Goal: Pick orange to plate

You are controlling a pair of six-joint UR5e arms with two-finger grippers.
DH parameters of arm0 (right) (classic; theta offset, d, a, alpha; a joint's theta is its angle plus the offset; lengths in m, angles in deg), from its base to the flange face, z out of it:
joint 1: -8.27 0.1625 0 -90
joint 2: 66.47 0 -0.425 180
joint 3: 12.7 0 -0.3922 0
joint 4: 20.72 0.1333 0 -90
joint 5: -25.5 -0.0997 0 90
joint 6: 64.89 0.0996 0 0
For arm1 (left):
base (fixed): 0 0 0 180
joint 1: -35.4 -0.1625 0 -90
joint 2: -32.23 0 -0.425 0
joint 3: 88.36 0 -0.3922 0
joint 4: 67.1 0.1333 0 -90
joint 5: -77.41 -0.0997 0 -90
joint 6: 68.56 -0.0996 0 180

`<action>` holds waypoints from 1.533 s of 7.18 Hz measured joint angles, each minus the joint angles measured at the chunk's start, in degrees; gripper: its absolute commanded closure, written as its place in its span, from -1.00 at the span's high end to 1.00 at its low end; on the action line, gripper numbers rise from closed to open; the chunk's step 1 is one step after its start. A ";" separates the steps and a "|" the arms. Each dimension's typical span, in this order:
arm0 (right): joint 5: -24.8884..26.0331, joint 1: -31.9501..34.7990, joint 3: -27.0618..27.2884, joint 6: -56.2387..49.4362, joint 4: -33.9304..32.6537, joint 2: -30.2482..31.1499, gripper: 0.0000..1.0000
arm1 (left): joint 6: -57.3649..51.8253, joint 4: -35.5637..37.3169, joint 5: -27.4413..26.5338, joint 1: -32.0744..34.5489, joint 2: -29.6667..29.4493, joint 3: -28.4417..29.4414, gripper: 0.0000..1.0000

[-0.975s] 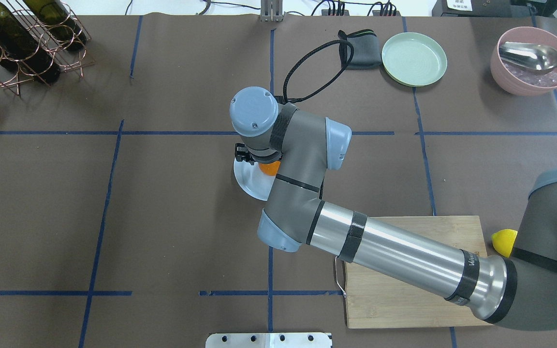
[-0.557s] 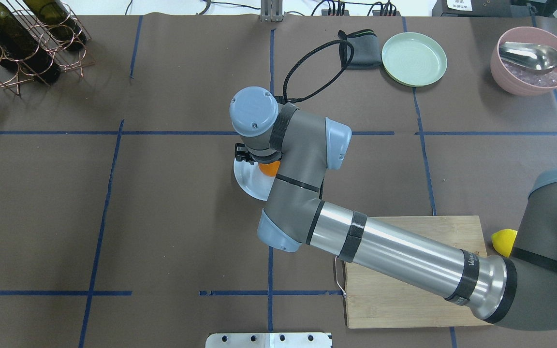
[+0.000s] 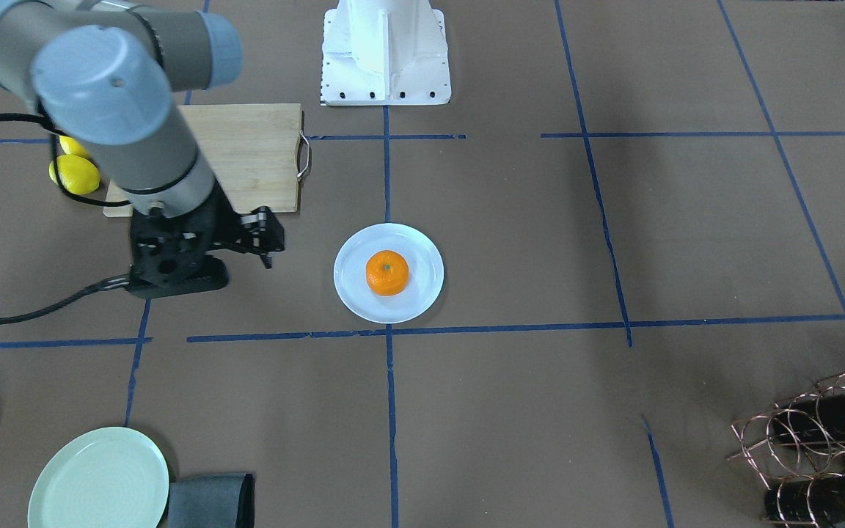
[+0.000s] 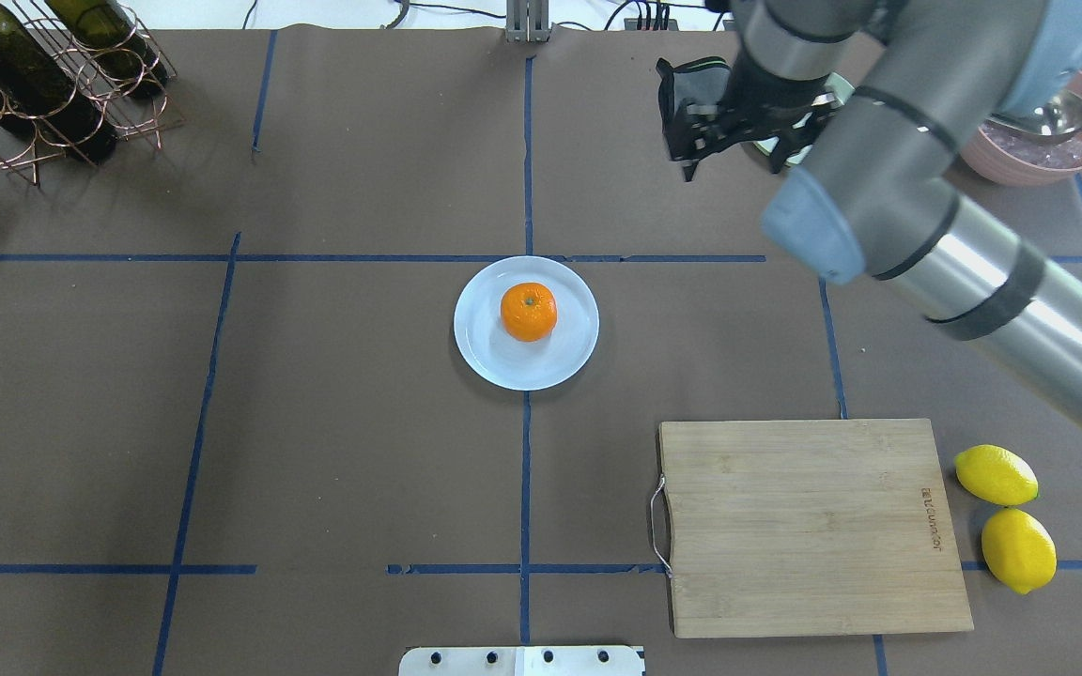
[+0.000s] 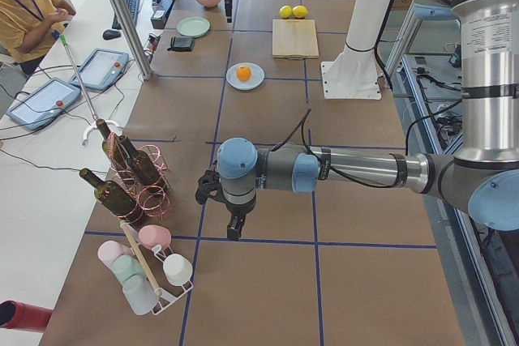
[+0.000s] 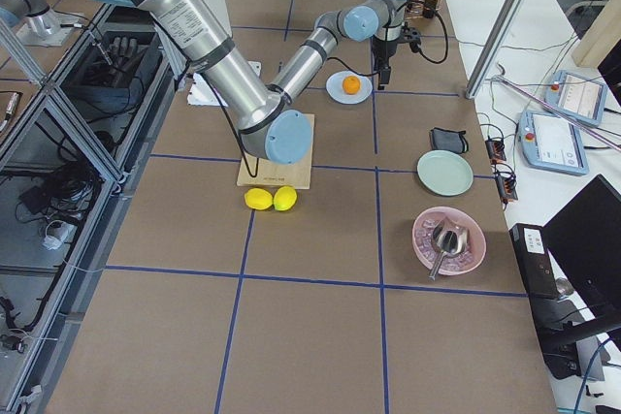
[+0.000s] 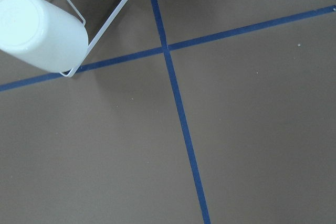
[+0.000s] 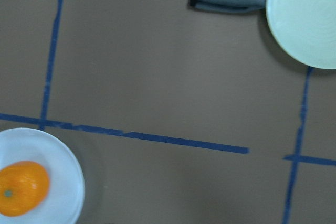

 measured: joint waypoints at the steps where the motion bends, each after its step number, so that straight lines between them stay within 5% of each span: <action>1: -2.57 5.12 2.66 -9.50 -1.33 5.07 1.00 | -0.13 2.00 0.07 0.05 -0.25 -0.48 1.00; 6: -9.46 27.90 4.78 -50.85 -1.38 31.22 1.00 | -0.47 2.67 0.40 0.10 -0.62 -0.66 1.00; 9: -9.32 34.59 4.46 -52.78 6.75 46.43 1.00 | -0.41 2.84 0.31 0.12 -0.91 -0.71 1.00; 11: -10.15 35.39 4.96 -50.82 10.16 50.12 1.00 | -0.44 2.92 -0.08 0.14 -0.84 -1.03 1.00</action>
